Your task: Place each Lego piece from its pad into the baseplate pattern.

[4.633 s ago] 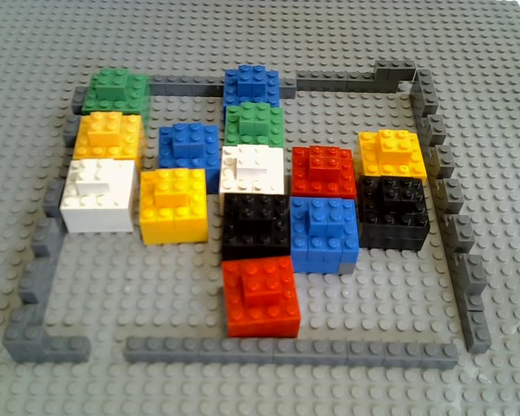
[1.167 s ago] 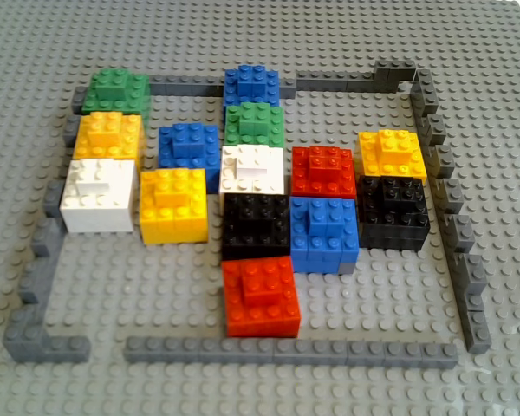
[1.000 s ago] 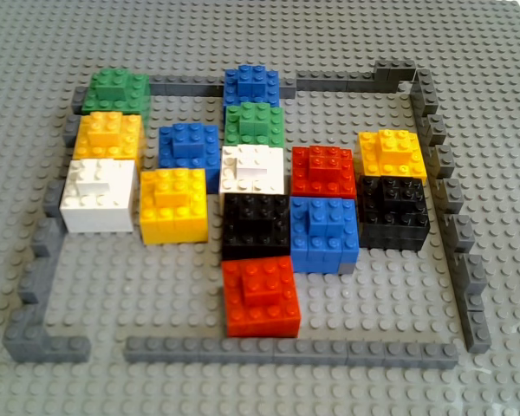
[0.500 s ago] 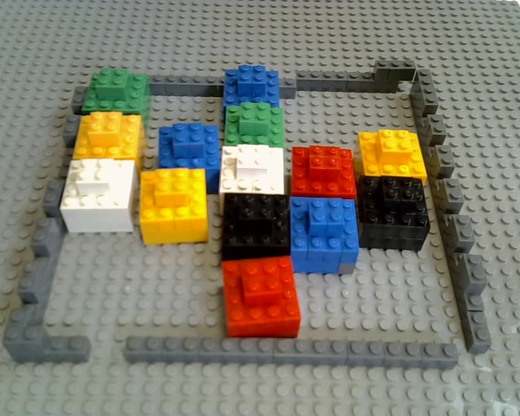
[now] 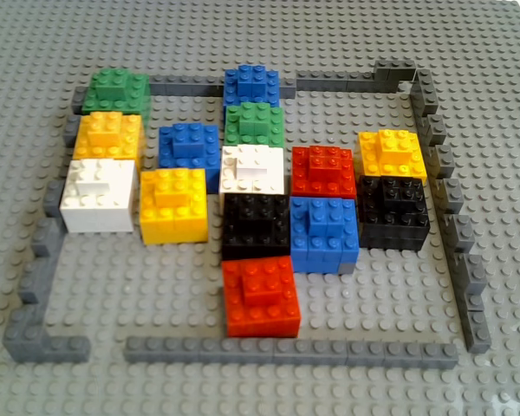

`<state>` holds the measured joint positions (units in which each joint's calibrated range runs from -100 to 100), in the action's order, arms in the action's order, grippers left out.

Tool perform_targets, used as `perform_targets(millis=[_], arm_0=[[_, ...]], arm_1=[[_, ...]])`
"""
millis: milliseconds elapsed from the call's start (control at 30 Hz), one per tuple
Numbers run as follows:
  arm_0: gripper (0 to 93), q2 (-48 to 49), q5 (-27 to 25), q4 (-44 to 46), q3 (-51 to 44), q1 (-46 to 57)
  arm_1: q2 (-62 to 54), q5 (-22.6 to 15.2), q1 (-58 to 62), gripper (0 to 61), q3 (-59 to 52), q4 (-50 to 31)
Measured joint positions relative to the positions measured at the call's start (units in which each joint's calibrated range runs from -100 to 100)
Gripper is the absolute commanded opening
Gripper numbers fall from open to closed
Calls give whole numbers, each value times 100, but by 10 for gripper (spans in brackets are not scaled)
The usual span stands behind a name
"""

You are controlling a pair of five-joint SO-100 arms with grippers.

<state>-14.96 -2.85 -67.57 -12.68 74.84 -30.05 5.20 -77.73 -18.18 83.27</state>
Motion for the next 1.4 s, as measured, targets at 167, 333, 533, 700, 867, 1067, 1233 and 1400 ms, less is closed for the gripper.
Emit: perform_targets(millis=[167, 333, 533, 700, 867, 1067, 1233, 1400], arm_0=[[100, 0, 0, 0, 0, 0], [100, 0, 0, 0, 0, 0], [101, 0, 0, 0, 0, 0], [101, 0, 0, 0, 0, 0], [104, 0, 0, 0, 0, 30], [105, 0, 0, 0, 0, 96], [105, 0, 0, 0, 0, 126], [106, -127, 0, 0, 0, 148]], arm_1=[[112, 122, 0, 1, 242, 370], [699, 161, 109, 1, 919, 813], [984, 103, 209, 1, 1509, 1062], [898, -166, 273, 1, 1509, 426], [1528, -508, 409, 39, 2369, 539], [3074, -831, 400, 204, 4323, 925], [4128, -943, 318, 251, 5300, 933], [5138, -1055, 127, 227, 6364, 1062]])
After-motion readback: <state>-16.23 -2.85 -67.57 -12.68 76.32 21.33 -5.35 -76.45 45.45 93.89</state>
